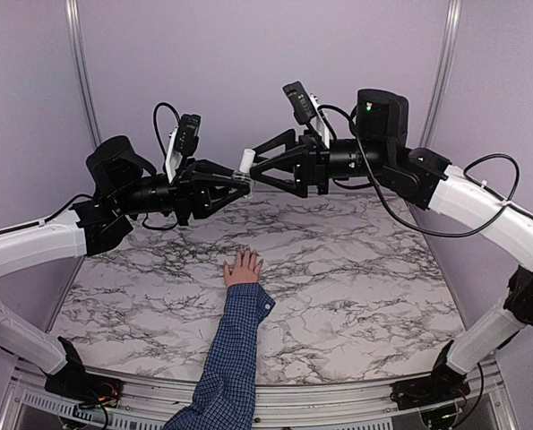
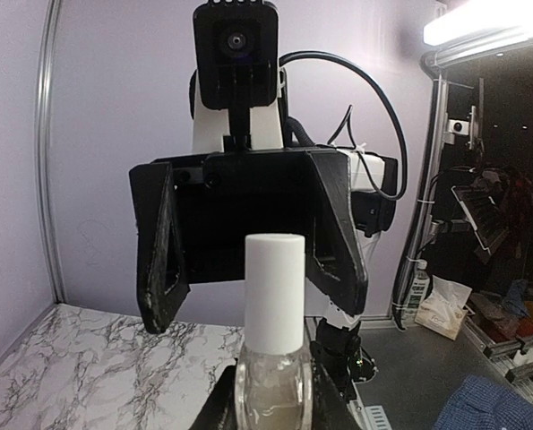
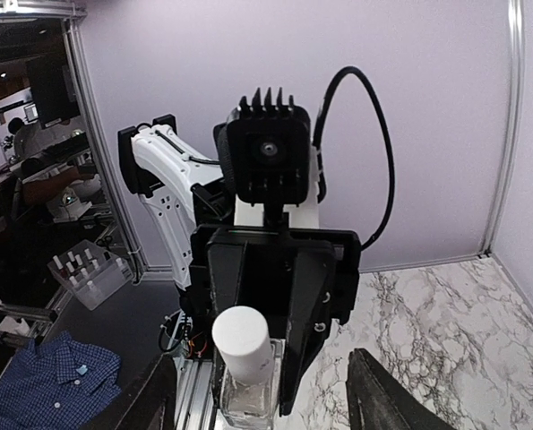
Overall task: Paint the nails
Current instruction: Screw the nail polish bottle cap onto the nail polish bottle.
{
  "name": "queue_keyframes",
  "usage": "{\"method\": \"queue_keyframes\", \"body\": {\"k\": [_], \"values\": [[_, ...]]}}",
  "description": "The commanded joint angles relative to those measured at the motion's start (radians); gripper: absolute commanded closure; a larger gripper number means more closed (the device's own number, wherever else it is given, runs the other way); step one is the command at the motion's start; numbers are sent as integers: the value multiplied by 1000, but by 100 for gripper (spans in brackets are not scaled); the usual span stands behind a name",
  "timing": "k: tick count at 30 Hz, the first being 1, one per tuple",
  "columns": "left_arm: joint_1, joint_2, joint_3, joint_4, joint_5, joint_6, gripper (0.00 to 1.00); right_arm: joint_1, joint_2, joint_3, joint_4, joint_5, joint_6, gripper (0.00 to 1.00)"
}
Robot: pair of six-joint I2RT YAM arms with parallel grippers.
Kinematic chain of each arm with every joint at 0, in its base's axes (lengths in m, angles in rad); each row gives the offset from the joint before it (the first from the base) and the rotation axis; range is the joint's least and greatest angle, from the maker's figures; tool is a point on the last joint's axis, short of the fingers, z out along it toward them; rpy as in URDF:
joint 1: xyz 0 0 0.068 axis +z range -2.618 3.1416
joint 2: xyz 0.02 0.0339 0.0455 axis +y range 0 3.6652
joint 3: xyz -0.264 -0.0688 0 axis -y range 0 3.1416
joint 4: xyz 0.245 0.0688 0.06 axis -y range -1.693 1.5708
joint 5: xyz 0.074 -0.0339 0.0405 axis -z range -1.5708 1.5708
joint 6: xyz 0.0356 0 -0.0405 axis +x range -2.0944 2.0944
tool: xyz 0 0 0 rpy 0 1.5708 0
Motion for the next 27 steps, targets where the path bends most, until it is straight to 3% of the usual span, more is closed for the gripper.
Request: {"method": "queue_keyframes", "body": {"k": [1, 9, 22, 27], "values": [[0, 37, 54, 34, 139, -61, 100, 1, -16, -3, 52, -129, -6, 39], [-5, 52, 60, 34, 179, -85, 100, 17, 0, 12, 82, -160, 17, 46], [-4, 21, 35, 35, 88, -58, 100, 37, 15, 4, 66, -138, 14, 84], [-3, 8, 31, 35, 19, -32, 100, 39, 17, 3, 55, -113, 15, 92]]}}
